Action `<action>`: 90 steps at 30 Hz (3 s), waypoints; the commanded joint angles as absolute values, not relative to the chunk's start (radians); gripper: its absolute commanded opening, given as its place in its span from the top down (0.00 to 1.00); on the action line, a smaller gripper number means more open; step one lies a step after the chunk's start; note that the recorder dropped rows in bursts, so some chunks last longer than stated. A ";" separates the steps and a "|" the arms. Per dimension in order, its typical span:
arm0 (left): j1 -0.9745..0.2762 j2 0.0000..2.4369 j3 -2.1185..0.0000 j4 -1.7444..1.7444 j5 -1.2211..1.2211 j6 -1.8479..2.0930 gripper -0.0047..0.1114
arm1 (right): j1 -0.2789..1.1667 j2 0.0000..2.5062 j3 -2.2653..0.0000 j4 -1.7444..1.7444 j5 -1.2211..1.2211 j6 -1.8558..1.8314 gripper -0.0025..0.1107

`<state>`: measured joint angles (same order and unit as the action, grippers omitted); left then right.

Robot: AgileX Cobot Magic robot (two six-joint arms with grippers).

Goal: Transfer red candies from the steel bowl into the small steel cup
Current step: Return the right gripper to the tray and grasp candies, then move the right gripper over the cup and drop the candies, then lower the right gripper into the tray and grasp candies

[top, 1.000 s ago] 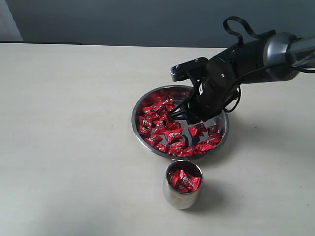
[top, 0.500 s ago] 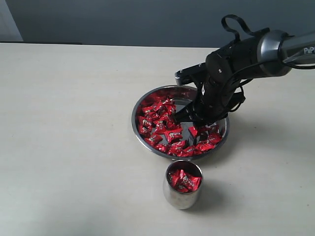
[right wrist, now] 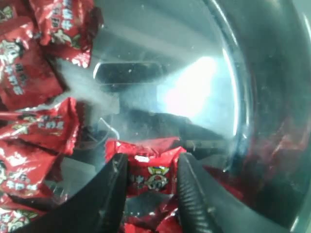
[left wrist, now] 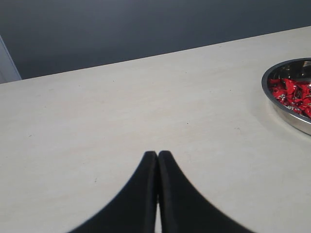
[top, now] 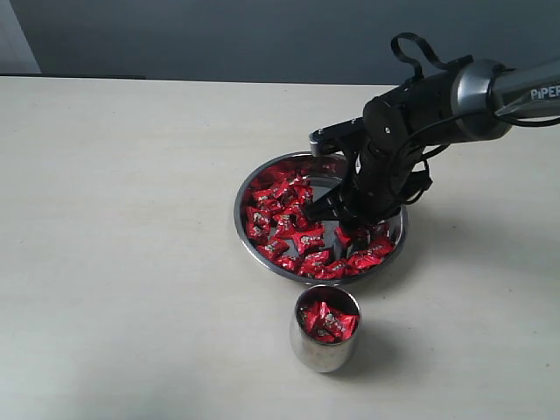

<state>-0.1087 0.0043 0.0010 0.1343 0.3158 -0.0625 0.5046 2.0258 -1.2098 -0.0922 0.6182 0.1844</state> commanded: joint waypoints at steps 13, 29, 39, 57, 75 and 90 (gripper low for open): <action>-0.114 0.000 0.000 0.132 0.310 -0.068 0.96 | 0.498 2.034 -1.217 -0.082 0.614 0.176 0.98; -0.114 0.000 0.000 0.132 0.310 -0.068 0.96 | 0.500 1.909 -1.217 -0.075 0.561 0.180 0.98; -0.114 0.000 0.000 0.132 0.310 -0.068 0.96 | 0.531 1.759 -1.217 0.017 0.648 0.127 0.98; -0.114 0.000 0.000 0.132 0.310 -0.068 0.96 | 0.769 1.475 -0.975 0.099 0.757 0.133 0.98; -0.114 0.000 0.000 0.132 0.310 -0.068 0.96 | 0.769 1.490 -0.870 0.212 0.722 0.079 0.97; -0.114 0.000 0.000 0.132 0.310 -0.068 0.96 | 0.769 1.520 -0.870 0.219 0.722 0.031 0.69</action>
